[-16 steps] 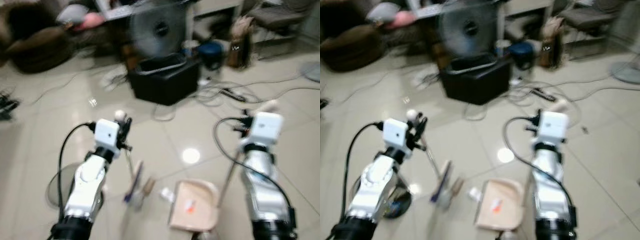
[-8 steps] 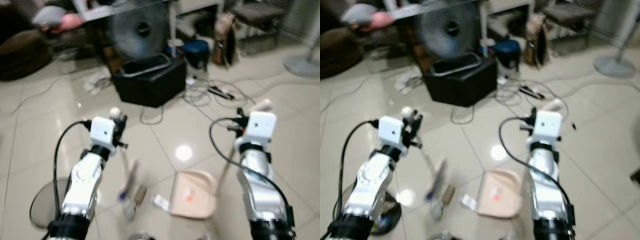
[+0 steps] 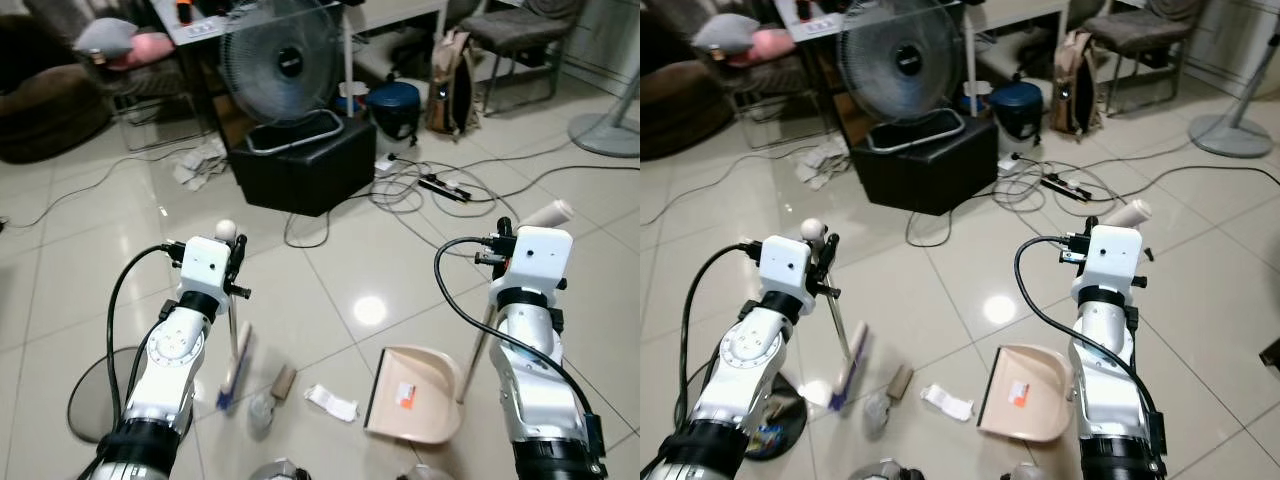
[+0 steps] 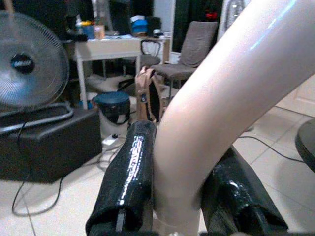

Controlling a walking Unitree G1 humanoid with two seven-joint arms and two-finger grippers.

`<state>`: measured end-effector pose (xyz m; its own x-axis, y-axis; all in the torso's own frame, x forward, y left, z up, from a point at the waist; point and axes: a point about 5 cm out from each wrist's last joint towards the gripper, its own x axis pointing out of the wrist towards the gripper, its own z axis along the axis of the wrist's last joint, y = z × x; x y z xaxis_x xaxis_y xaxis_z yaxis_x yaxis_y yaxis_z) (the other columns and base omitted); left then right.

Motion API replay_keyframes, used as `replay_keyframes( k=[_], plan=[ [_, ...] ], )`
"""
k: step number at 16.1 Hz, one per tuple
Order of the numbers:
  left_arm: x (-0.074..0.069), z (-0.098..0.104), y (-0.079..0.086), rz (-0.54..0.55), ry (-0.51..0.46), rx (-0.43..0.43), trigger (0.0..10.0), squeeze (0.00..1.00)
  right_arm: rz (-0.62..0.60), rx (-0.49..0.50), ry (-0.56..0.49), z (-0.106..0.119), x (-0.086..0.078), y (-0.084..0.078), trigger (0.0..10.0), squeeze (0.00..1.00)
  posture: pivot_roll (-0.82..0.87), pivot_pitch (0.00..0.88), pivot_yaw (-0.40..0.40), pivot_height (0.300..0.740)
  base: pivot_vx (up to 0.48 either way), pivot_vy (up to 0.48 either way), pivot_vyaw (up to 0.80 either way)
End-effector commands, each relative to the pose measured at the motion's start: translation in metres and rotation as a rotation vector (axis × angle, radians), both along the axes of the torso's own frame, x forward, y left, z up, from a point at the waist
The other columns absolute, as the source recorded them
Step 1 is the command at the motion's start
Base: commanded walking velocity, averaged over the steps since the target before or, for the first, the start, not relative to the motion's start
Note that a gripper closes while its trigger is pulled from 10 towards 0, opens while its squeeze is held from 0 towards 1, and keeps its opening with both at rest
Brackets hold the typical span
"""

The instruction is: Sweep floor

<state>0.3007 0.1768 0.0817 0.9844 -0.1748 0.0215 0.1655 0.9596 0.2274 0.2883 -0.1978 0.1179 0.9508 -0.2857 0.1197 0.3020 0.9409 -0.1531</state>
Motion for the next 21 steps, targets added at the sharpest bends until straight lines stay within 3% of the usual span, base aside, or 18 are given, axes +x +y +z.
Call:
replay_keyframes(
  k=[1, 4, 6, 8, 14, 18, 21],
  plan=[
    [0.007, 0.005, 0.003, 0.007, -0.022, 0.025, 10.0, 0.0, -0.008, -0.043, -0.023, 0.001, 0.006, -0.003, 10.0, 0.0, -0.02, 0.081, 0.126, 0.74, 0.0, 0.0, 0.0],
    [0.013, 0.01, -0.001, -0.016, -0.045, 0.018, 10.0, 0.0, 0.02, -0.073, -0.05, -0.004, 0.012, -0.006, 10.0, 0.0, -0.01, 0.112, 0.129, 0.74, 0.0, 0.0, 0.0],
    [0.016, 0.013, -0.006, -0.059, -0.05, 0.003, 10.0, 0.0, 0.085, -0.137, -0.057, -0.01, 0.023, 0.001, 10.0, 0.0, 0.02, 0.152, 0.141, 0.74, 0.0, 0.0, 0.0],
    [0.014, 0.014, -0.008, -0.079, -0.059, 0.007, 10.0, 0.0, 0.1, -0.137, -0.059, -0.013, 0.025, 0.004, 10.0, 0.0, 0.04, 0.169, 0.142, 0.74, 0.0, 0.0, 0.0],
    [0.008, 0.007, -0.01, -0.094, -0.035, 0.009, 10.0, 0.0, 0.197, -0.209, -0.015, -0.032, 0.035, 0.034, 10.0, 0.0, 0.06, 0.236, 0.14, 0.74, 0.0, 0.0, 0.0],
    [0.004, 0.003, -0.02, -0.078, -0.023, -0.048, 10.0, 0.0, 0.186, -0.18, -0.016, -0.031, 0.044, 0.042, 10.0, 0.0, 0.06, 0.25, 0.14, 0.74, 0.0, 0.0, 0.0],
    [-0.003, -0.006, -0.033, -0.139, 0.042, -0.071, 10.0, 0.0, 0.205, -0.157, -0.024, -0.028, 0.049, 0.052, 10.0, 0.0, 0.06, 0.255, 0.144, 0.74, 0.0, 0.0, 0.0]
  ],
)
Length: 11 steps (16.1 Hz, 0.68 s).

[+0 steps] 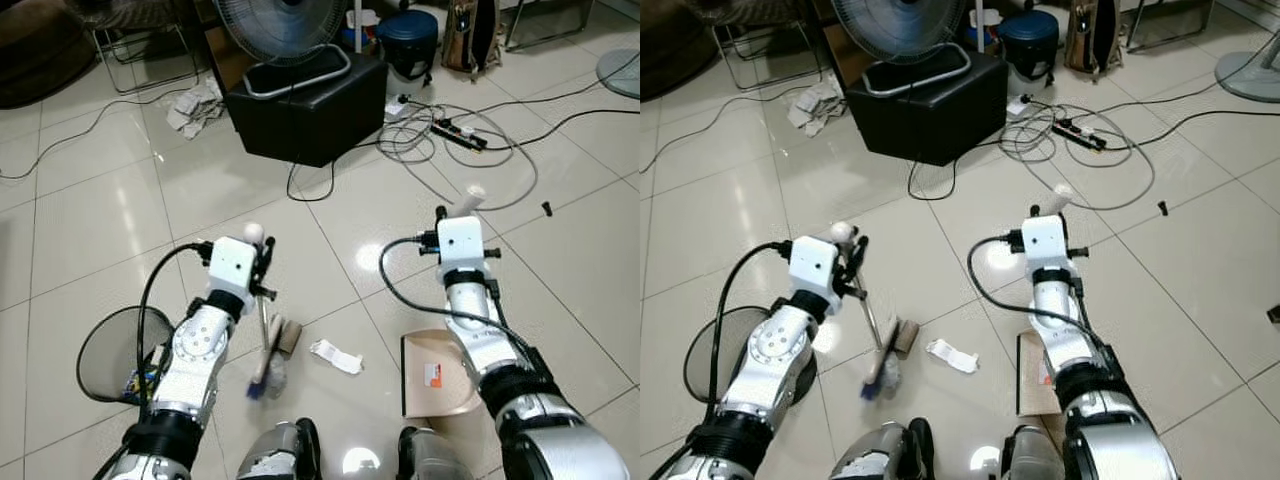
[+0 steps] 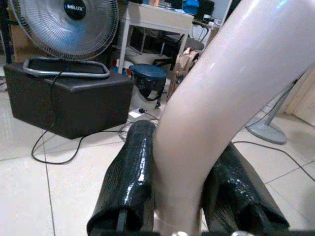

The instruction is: Sweep floor

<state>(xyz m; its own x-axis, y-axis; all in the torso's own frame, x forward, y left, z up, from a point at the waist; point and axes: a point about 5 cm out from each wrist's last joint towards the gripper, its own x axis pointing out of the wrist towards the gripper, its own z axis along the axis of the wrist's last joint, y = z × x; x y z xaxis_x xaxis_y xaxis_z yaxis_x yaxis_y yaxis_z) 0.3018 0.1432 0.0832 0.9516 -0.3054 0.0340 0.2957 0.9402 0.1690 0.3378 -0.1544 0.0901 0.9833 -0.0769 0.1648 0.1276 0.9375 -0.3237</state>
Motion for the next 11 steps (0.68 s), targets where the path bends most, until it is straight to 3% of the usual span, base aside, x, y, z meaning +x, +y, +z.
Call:
replay_keyframes(
  k=[1, 5, 6, 11],
  plan=[
    [-0.005, -0.01, -0.003, -0.026, 0.068, -0.024, 10.0, 0.0, 0.041, 0.03, 0.004, -0.001, 0.001, 0.014, 10.0, 0.0, 0.06, 0.256, 0.145, 0.74, 0.0, 0.0, 0.0],
    [-0.007, -0.01, -0.018, -0.057, 0.118, -0.111, 10.0, 0.0, 0.045, 0.04, 0.032, -0.009, -0.002, 0.024, 10.0, 0.0, 0.07, 0.264, 0.159, 0.74, 0.0, 0.0, 0.0],
    [-0.005, -0.003, -0.021, -0.044, 0.118, -0.189, 10.0, 0.0, 0.035, 0.087, 0.032, -0.009, -0.002, 0.024, 10.0, 0.0, 0.07, 0.264, 0.16, 0.74, 0.0, 0.0, 0.0],
    [-0.002, 0.01, -0.027, -0.066, 0.103, -0.302, 10.0, 0.0, 0.054, 0.121, 0.019, -0.006, 0.0, 0.032, 10.0, 0.0, 0.08, 0.245, 0.154, 0.74, 0.0, 0.0, 0.0]
  ],
)
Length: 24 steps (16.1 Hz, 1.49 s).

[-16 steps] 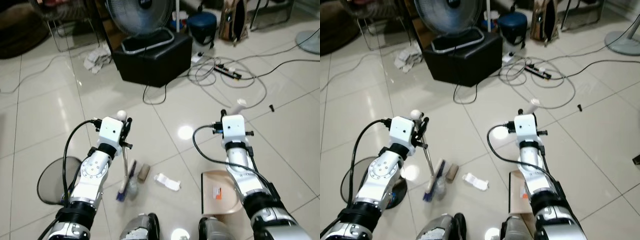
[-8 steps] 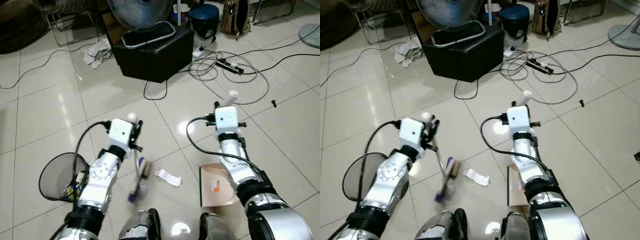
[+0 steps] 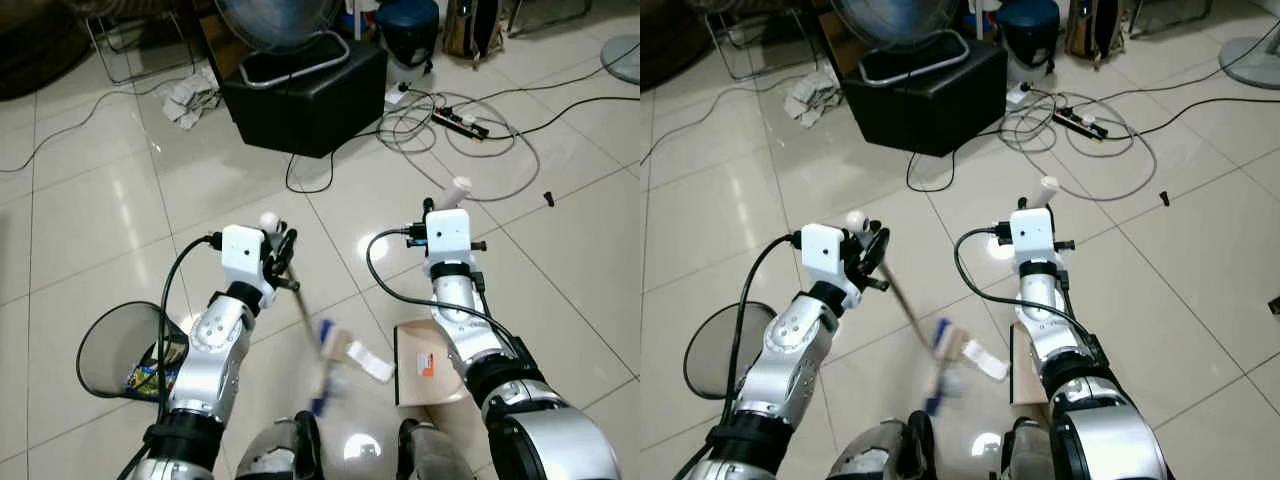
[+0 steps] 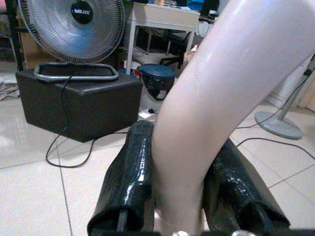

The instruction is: Sweep floor

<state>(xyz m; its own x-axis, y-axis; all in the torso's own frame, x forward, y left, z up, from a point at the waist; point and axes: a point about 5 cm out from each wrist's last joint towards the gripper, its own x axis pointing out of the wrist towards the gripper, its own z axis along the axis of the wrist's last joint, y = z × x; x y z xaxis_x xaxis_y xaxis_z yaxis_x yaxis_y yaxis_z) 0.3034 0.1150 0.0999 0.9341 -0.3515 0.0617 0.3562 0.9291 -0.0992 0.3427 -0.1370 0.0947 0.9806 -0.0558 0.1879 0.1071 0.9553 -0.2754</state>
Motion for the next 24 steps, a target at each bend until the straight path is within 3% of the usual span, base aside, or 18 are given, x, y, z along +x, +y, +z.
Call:
replay_keyframes(
  k=[1, 5, 8, 14, 19, 24],
  plan=[
    [-0.003, -0.005, 0.0, -0.016, 0.041, -0.055, 10.0, 0.0, 0.029, 0.08, 0.042, -0.009, -0.004, 0.016, 10.0, 0.0, 0.08, 0.243, 0.155, 0.74, 0.0, 0.0, 0.0],
    [-0.004, 0.003, -0.004, -0.086, 0.052, -0.138, 10.0, 0.0, 0.02, 0.111, 0.037, -0.007, -0.003, 0.014, 10.0, 0.0, 0.07, 0.22, 0.161, 0.74, 0.0, 0.0, 0.0],
    [-0.001, 0.005, -0.003, -0.105, 0.058, -0.15, 10.0, 0.0, 0.003, 0.126, 0.037, -0.007, -0.002, 0.009, 10.0, 0.0, 0.07, 0.205, 0.163, 0.74, 0.0, 0.0, 0.0],
    [0.016, 0.009, 0.012, 0.002, 0.001, -0.022, 10.0, 0.0, 0.019, 0.186, 0.044, -0.015, -0.01, 0.0, 10.0, 0.0, 0.05, 0.159, 0.159, 0.74, 0.0, 0.0, 0.0],
    [0.027, 0.007, 0.034, 0.102, -0.024, 0.069, 10.0, 0.0, 0.01, 0.308, -0.112, -0.01, -0.028, -0.017, 10.0, 0.0, 0.03, 0.121, 0.159, 0.74, 0.0, 0.0, 0.0],
    [0.027, -0.003, 0.051, 0.167, -0.011, 0.178, 10.0, 0.0, 0.02, 0.327, -0.197, 0.006, -0.036, -0.028, 10.0, 0.0, 0.01, 0.101, 0.137, 0.74, 0.0, 0.0, 0.0]
  ],
)
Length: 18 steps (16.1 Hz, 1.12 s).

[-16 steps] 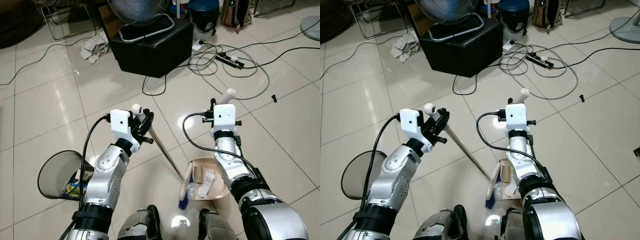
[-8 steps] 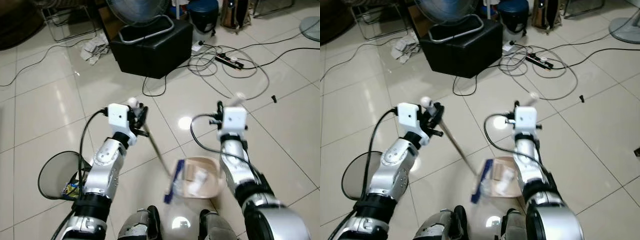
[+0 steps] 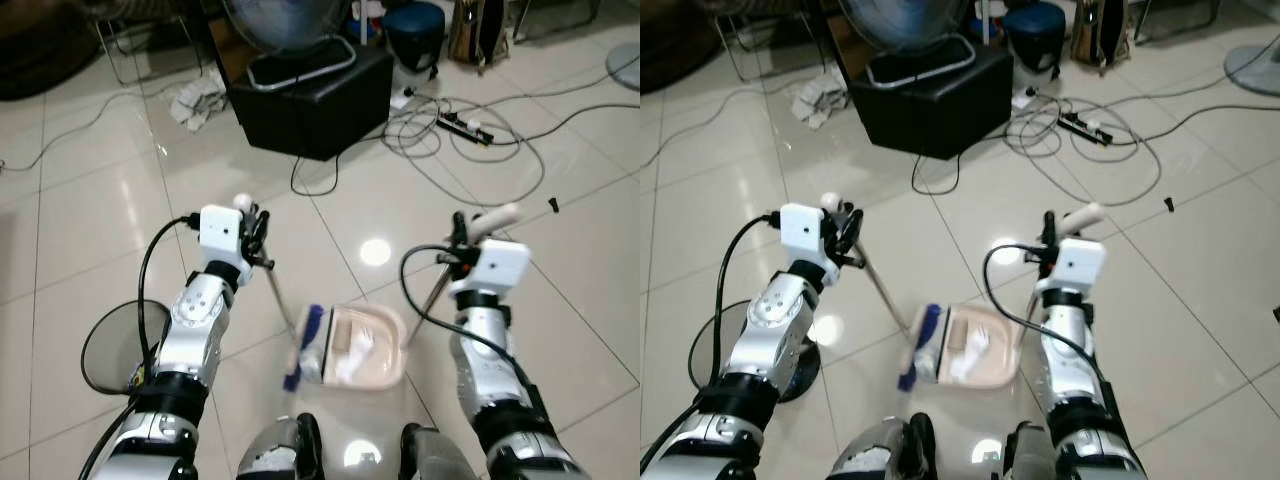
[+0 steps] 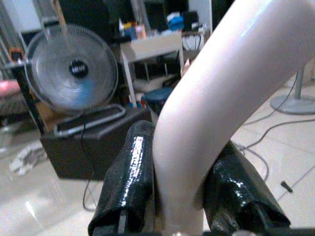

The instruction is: Sweep floor

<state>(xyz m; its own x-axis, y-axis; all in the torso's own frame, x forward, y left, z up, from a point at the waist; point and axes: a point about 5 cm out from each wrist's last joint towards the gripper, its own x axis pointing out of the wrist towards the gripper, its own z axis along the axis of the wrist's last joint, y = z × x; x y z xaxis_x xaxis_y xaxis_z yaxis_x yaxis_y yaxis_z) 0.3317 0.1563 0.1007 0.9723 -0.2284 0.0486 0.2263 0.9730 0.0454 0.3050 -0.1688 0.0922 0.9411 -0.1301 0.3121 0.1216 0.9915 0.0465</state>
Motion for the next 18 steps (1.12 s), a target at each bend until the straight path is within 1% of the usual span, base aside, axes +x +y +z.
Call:
replay_keyframes(
  k=[1, 2, 3, 4, 6, 8, 9, 10, 11, 12, 13, 14, 15, 16, 18],
  plan=[
    [-0.001, -0.006, 0.011, 0.035, 0.017, 0.05, 10.0, 0.0, 0.016, 0.02, -0.047, 0.01, 0.0, 0.002, 10.0, 0.0, 0.01, 0.094, 0.133, 0.74, 0.0, 0.0, 0.0],
    [-0.002, -0.009, 0.013, 0.036, 0.021, 0.072, 10.0, 0.0, 0.014, 0.021, -0.059, 0.012, -0.004, -0.002, 10.0, 0.0, 0.01, 0.094, 0.129, 0.74, 0.0, 0.0, 0.0],
    [-0.003, -0.012, 0.014, 0.034, 0.025, 0.102, 10.0, 0.0, -0.017, 0.026, -0.099, 0.02, -0.01, -0.009, 10.0, 0.0, 0.0, 0.09, 0.125, 0.74, 0.0, 0.0, 0.0],
    [-0.004, -0.013, 0.014, 0.034, 0.024, 0.105, 10.0, 0.0, -0.022, 0.029, -0.104, 0.021, -0.011, -0.01, 10.0, 0.0, 0.0, 0.09, 0.125, 0.74, 0.0, 0.0, 0.0],
    [-0.008, -0.017, 0.016, 0.028, 0.012, 0.12, 10.0, 0.0, -0.031, 0.056, -0.149, 0.038, -0.019, -0.013, 10.0, 0.0, -0.01, 0.082, 0.116, 0.74, 0.0, 0.0, 0.0],
    [-0.014, -0.021, 0.02, 0.027, 0.006, 0.136, 10.0, 0.0, -0.084, 0.134, -0.198, 0.055, -0.023, -0.02, 10.0, 0.0, -0.01, 0.072, 0.109, 0.74, 0.0, 0.0, 0.0],
    [-0.017, -0.022, 0.022, 0.023, 0.003, 0.133, 10.0, 0.0, -0.087, 0.145, -0.218, 0.064, -0.024, -0.022, 10.0, 0.0, -0.01, 0.07, 0.107, 0.74, 0.0, 0.0, 0.0],
    [-0.021, -0.024, 0.023, 0.012, 0.002, 0.129, 10.0, 0.0, -0.076, 0.162, -0.251, 0.078, -0.024, -0.023, 10.0, 0.0, -0.01, 0.074, 0.104, 0.74, 0.0, 0.0, 0.0],
    [-0.024, -0.025, 0.024, 0.004, 0.005, 0.112, 10.0, 0.0, -0.058, 0.168, -0.255, 0.087, -0.023, -0.023, 10.0, 0.0, -0.01, 0.07, 0.105, 0.74, 0.0, 0.0, 0.0],
    [-0.028, -0.025, 0.024, 0.0, 0.005, 0.077, 10.0, 0.0, -0.011, 0.172, -0.26, 0.105, -0.02, -0.021, 10.0, 0.0, -0.01, 0.074, 0.104, 0.74, 0.0, 0.0, 0.0],
    [-0.03, -0.025, 0.026, 0.03, 0.001, 0.065, 10.0, 0.0, 0.001, 0.173, -0.266, 0.114, -0.018, -0.02, 10.0, 0.0, -0.01, 0.068, 0.106, 0.74, 0.0, 0.0, 0.0],
    [-0.03, -0.024, 0.031, 0.085, -0.012, 0.062, 10.0, 0.0, 0.016, 0.174, -0.266, 0.121, -0.017, -0.019, 10.0, 0.0, -0.01, 0.068, 0.105, 0.74, 0.0, 0.0, 0.0],
    [-0.032, -0.021, 0.035, 0.112, -0.03, 0.074, 10.0, 0.0, 0.036, 0.178, -0.263, 0.126, -0.015, -0.017, 10.0, 0.0, -0.01, 0.068, 0.105, 0.74, 0.0, 0.0, 0.0],
    [-0.035, -0.02, 0.039, 0.115, -0.041, 0.084, 10.0, 0.0, 0.054, 0.192, -0.254, 0.131, -0.014, -0.016, 10.0, 0.0, -0.01, 0.065, 0.104, 0.74, 0.0, 0.0, 0.0],
    [-0.047, -0.024, 0.049, 0.108, -0.022, 0.117, 10.0, 0.0, 0.092, 0.19, -0.238, 0.141, -0.012, -0.012, 10.0, 0.0, -0.01, 0.065, 0.102, 0.74, 0.0, 0.0, 0.0]
  ],
)
